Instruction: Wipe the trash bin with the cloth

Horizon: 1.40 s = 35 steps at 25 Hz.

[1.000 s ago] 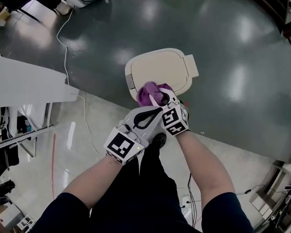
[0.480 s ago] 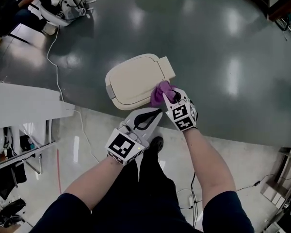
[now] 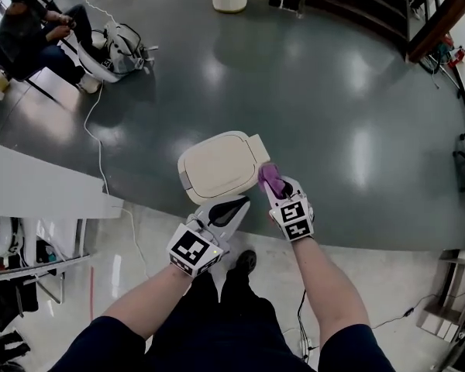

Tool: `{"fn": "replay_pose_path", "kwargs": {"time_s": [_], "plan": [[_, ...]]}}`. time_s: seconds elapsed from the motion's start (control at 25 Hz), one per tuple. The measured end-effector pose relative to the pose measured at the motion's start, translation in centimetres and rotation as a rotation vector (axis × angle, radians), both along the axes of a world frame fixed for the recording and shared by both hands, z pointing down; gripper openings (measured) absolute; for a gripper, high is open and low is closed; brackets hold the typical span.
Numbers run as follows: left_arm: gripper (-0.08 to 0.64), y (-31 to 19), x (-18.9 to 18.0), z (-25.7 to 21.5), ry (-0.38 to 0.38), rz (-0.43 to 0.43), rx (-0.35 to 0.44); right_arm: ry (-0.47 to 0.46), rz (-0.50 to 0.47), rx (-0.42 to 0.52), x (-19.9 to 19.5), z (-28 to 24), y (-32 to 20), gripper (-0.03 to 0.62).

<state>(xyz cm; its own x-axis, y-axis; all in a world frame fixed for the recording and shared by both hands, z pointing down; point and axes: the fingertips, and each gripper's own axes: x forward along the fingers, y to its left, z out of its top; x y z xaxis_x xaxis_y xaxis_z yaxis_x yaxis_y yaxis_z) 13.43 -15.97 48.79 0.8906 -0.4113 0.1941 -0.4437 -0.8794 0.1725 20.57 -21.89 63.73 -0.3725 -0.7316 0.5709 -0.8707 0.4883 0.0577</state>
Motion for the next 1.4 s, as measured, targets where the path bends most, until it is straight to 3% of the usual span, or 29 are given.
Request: {"fn": "replay_pose_path", "kwargs": {"time_s": [0.6,0.96,1.4], "plan": [[-0.003,7.0,-8.9,-5.2,-0.032,0.055,0.001,-0.113,0.011,0.081,-8.3,-12.2,7.4,0.074],[-0.003,10.5,-11.2,-10.5,0.039,0.107,0.034,-0.173,-0.085,0.119,-13.8,-18.6,13.2,0.074],[-0.003,13.8,-12.2,-14.4,0.113,0.139,0.034,-0.252,-0.129,0.189,-15.3,-25.6,18.7,0.074]]}}
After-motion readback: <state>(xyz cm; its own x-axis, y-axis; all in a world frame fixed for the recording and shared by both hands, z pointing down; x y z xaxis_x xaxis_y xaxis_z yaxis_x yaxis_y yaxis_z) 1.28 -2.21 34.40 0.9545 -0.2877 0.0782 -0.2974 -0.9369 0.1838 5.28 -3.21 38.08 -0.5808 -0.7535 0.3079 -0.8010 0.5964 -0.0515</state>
